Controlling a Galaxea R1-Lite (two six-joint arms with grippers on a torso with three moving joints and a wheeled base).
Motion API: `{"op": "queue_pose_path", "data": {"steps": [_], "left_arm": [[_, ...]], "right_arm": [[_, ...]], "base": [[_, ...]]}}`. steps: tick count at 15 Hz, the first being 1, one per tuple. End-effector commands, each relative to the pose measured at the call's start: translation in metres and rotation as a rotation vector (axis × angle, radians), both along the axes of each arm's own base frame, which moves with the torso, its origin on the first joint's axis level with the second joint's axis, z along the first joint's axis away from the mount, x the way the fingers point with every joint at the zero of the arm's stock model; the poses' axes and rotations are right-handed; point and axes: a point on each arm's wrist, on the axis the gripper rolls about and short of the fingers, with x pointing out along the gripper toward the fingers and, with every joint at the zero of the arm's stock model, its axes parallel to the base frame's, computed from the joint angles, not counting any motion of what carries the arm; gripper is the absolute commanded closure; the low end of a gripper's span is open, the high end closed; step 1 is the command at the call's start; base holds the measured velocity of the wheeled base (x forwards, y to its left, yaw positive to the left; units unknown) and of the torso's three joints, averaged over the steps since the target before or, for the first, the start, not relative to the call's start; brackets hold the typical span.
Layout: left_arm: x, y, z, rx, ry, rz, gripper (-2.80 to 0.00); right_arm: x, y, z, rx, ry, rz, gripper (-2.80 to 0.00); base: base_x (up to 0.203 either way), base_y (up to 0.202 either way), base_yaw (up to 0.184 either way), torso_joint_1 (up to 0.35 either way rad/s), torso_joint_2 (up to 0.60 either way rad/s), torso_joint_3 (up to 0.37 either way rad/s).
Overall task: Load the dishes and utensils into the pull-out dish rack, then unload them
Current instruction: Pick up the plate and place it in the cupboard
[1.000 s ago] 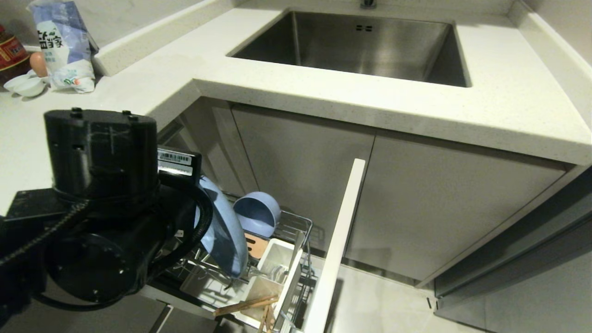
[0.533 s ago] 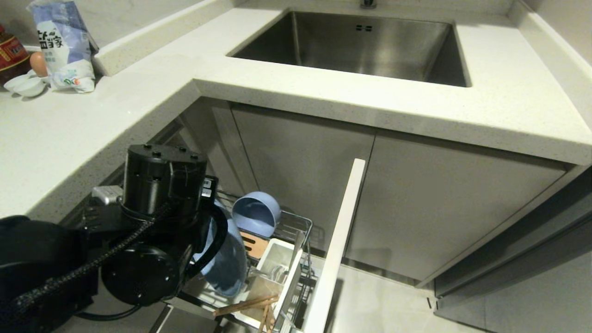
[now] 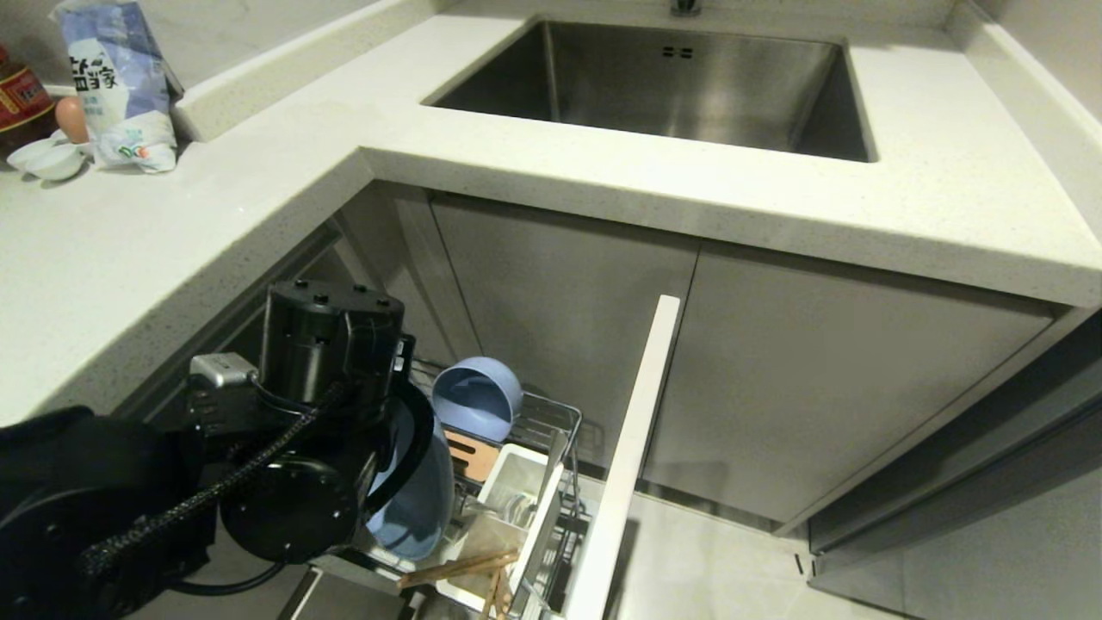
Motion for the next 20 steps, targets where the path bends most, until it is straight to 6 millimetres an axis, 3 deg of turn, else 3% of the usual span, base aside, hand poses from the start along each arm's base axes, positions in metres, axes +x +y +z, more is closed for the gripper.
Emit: {"op": "queue_pose_path", "data": {"steps": [1, 4, 7, 20], "left_arm": [[-0.005, 0.003, 0.013, -0.039, -0.040, 0.002, 0.00], [-0.011, 0.008, 0.029, -0.077, -0.081, 0.001, 0.00], [-0.015, 0.012, 0.031, -0.090, -0.091, -0.002, 0.00], [-0.006, 0.024, 0.005, -0.129, -0.019, 0.013, 0.00]], "right_arm": [[0.002, 0.000, -0.006, 0.000, 0.022, 0.001, 0.00], [0.002, 0.000, -0.006, 0.000, 0.022, 0.001, 0.00], [0.002, 0.000, -0.006, 0.000, 0.022, 0.001, 0.00], [0.002, 0.000, -0.006, 0.000, 0.022, 0.001, 0.00]], "base": [[0.000, 0.000, 0.000, 0.000, 0.00, 0.000], [0.000, 0.000, 0.000, 0.000, 0.00, 0.000], [0.000, 0.000, 0.000, 0.000, 0.00, 0.000], [0.000, 0.000, 0.000, 0.000, 0.00, 0.000]]}}
